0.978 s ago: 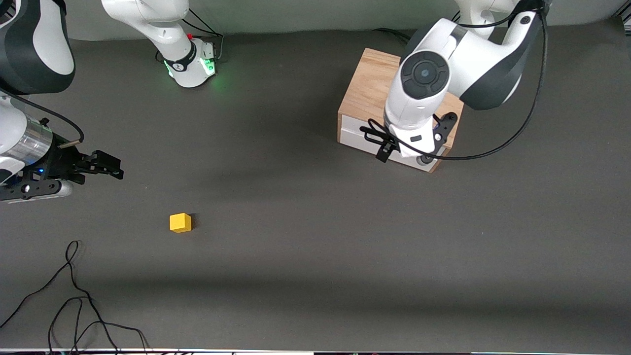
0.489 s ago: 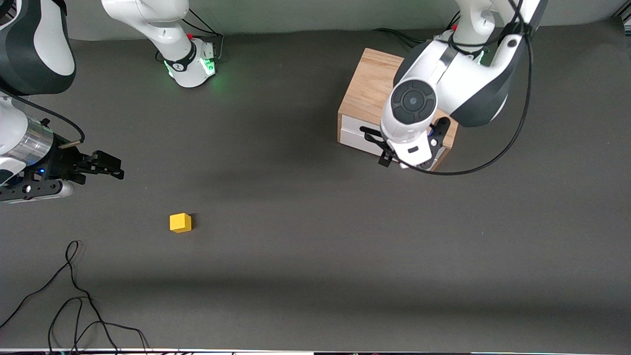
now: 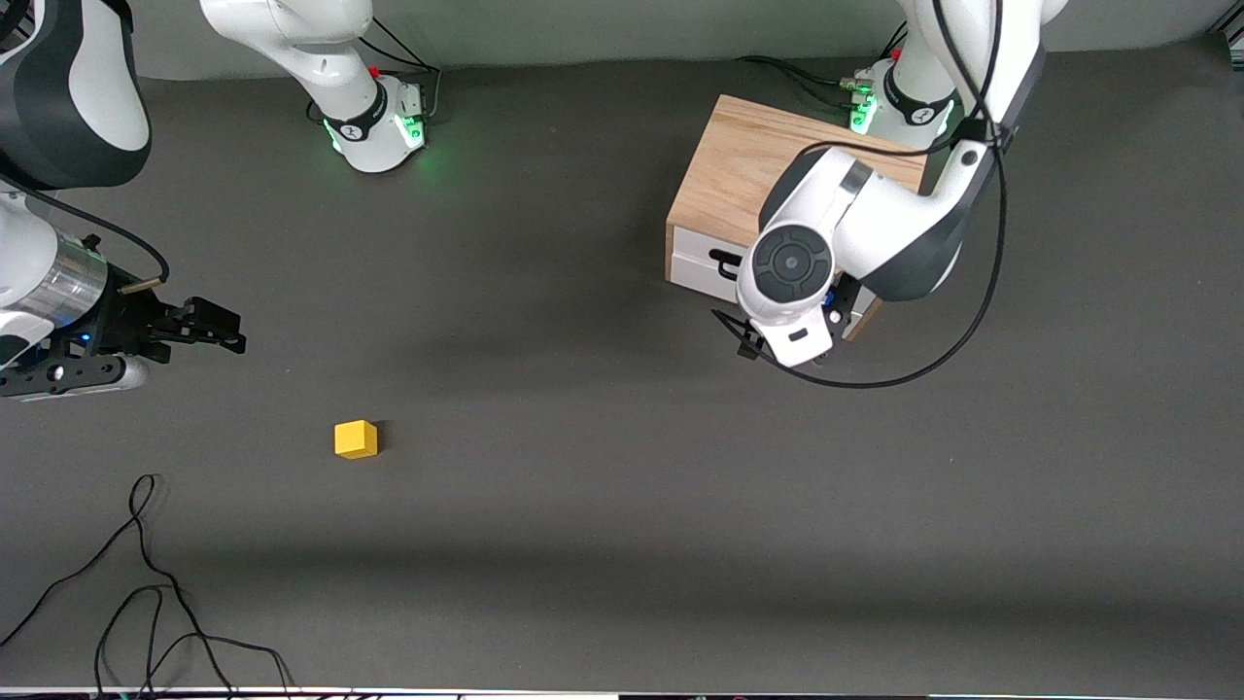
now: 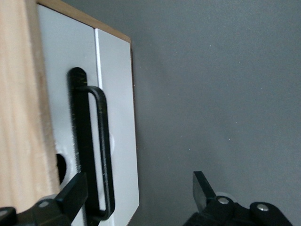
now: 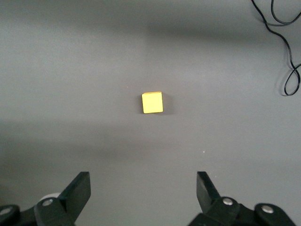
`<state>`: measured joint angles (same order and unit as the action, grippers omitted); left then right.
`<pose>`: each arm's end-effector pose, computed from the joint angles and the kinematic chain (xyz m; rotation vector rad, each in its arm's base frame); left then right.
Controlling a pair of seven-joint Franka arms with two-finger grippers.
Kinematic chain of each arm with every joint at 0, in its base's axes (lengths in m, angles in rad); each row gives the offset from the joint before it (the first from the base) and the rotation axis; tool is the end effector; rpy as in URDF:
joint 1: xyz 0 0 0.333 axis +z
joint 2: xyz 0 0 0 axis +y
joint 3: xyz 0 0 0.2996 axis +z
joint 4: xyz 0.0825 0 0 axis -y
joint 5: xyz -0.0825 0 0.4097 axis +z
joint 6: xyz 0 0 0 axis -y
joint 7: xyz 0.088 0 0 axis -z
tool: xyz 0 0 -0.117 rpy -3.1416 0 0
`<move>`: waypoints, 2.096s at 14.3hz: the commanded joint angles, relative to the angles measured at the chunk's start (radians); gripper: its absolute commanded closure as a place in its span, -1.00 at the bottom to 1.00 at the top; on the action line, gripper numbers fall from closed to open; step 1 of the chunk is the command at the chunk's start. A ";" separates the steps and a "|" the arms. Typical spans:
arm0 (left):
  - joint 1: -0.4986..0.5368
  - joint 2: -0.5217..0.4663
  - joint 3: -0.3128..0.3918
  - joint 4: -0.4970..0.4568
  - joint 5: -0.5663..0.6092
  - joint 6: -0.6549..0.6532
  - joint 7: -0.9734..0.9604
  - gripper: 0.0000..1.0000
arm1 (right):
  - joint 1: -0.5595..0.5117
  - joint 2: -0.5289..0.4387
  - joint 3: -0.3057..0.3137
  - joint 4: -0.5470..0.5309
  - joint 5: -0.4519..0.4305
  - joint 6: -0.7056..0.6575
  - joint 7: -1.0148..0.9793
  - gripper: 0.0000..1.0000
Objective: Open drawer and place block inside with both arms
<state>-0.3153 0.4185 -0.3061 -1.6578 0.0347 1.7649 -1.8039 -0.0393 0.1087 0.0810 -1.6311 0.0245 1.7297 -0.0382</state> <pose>0.5337 -0.3602 0.3196 -2.4019 -1.6040 0.2752 0.6184 0.0264 0.5167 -3.1064 -0.1173 0.0153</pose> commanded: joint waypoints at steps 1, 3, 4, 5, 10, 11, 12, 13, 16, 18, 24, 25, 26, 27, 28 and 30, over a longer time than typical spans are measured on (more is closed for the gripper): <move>-0.010 0.016 0.005 -0.011 0.031 0.014 -0.002 -1.00 | 0.007 -0.006 -0.001 -0.004 -0.020 0.008 0.023 -1.00; -0.002 0.016 0.005 -0.043 0.031 0.025 0.032 -1.00 | 0.007 -0.006 -0.001 -0.004 -0.021 0.008 0.023 -1.00; -0.005 0.010 0.005 -0.068 0.030 0.034 0.035 -1.00 | 0.007 -0.006 -0.001 -0.006 -0.021 0.008 0.021 -1.00; -0.007 0.008 0.005 -0.079 0.031 0.039 0.035 -1.00 | 0.007 -0.006 -0.001 -0.006 -0.021 0.008 0.021 -1.00; -0.011 0.008 0.004 -0.109 0.028 0.033 0.035 -1.00 | 0.004 -0.006 -0.001 -0.007 -0.021 0.008 0.020 -1.00; -0.013 0.009 0.004 -0.109 0.027 0.037 0.035 -1.00 | 0.004 -0.004 -0.001 -0.006 -0.021 0.008 0.020 -1.00; -0.013 0.013 0.004 -0.109 0.027 0.041 0.035 -1.00 | 0.004 -0.004 -0.001 -0.006 -0.021 0.010 0.018 -1.00; -0.013 0.016 0.004 -0.109 0.027 0.044 0.037 -1.00 | 0.003 -0.003 -0.001 -0.007 -0.021 0.011 0.015 -1.00; -0.015 0.023 0.004 -0.109 0.027 0.067 0.037 -1.00 | 0.001 0.014 -0.001 -0.006 -0.021 0.021 0.011 -1.00; -0.015 0.032 0.004 -0.108 0.027 0.079 0.037 -1.00 | 0.002 0.031 -0.001 -0.007 -0.020 0.045 0.012 -1.00; -0.013 0.052 0.004 -0.102 0.030 0.103 0.038 -1.00 | 0.002 0.072 -0.003 -0.006 -0.026 0.060 0.012 -1.00; -0.014 0.052 0.004 -0.099 0.031 0.106 0.040 -1.00 | 0.002 0.078 -0.001 -0.004 -0.044 0.062 0.011 -1.00; -0.013 0.054 0.004 -0.094 0.031 0.116 0.044 -1.00 | 0.006 0.092 -0.001 -0.006 -0.055 0.077 0.009 -1.00; -0.013 0.054 0.005 -0.093 0.036 0.129 0.044 -1.00 | 0.007 0.103 -0.001 -0.006 -0.055 0.088 0.009 -1.00; -0.013 0.054 0.005 -0.091 0.045 0.143 0.044 -1.00 | 0.009 0.118 -0.001 -0.006 -0.057 0.096 0.009 -1.00; -0.011 0.060 0.005 -0.071 0.047 0.168 0.044 -1.00 | 0.010 0.143 -0.001 -0.004 -0.057 0.119 0.009 -1.00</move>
<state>-0.3192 0.4679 -0.3086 -1.7541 0.0605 1.8860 -1.7709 -0.0380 0.2274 0.0806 -1.6377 -0.0077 1.8231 -0.0383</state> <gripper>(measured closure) 0.000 0.000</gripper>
